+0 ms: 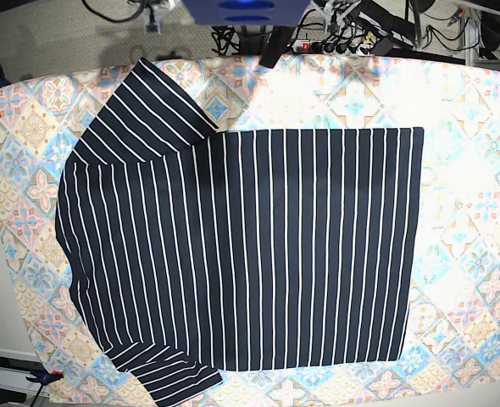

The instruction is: Fold the T-shirt properly

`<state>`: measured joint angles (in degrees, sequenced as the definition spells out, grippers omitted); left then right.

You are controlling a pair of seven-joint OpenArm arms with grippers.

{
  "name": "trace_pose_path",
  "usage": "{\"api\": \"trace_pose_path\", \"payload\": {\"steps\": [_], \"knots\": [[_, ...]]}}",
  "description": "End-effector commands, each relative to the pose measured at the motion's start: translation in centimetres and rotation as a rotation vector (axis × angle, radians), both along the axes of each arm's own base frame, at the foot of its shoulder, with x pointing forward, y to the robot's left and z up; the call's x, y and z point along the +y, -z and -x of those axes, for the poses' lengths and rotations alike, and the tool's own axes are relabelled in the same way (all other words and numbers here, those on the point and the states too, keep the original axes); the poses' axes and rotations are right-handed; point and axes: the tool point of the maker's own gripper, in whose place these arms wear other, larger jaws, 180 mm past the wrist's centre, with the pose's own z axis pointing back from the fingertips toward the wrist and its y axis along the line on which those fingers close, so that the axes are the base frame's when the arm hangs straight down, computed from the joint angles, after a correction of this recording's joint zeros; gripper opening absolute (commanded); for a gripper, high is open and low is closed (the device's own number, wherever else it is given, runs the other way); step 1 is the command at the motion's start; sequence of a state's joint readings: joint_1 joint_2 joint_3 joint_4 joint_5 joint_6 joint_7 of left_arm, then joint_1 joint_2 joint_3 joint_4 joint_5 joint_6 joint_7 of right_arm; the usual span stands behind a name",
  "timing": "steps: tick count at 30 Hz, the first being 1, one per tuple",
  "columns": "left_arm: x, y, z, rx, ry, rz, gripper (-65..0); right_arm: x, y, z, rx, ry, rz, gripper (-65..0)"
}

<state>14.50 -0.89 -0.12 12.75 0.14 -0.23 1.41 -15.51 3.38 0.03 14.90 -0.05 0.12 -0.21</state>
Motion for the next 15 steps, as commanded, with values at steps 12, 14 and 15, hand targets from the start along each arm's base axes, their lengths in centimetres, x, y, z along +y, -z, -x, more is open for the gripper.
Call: {"api": "trace_pose_path", "payload": {"steps": [12,14,15], "knots": [[2.5,-2.2,1.7,-0.094,0.035,-0.037,-65.0,-7.1,-3.4,2.9,-0.068,-0.078,0.112,-65.0],[2.4,-3.1,0.7,-0.149,0.041,-0.036,-65.0,-7.3,-4.0,2.8,-0.093,-0.085,0.117,-65.0],[2.3,-3.6,0.7,-0.167,0.044,-0.034,-65.0,-7.9,-4.4,3.1,-0.099,-0.078,0.129,-65.0]]}}
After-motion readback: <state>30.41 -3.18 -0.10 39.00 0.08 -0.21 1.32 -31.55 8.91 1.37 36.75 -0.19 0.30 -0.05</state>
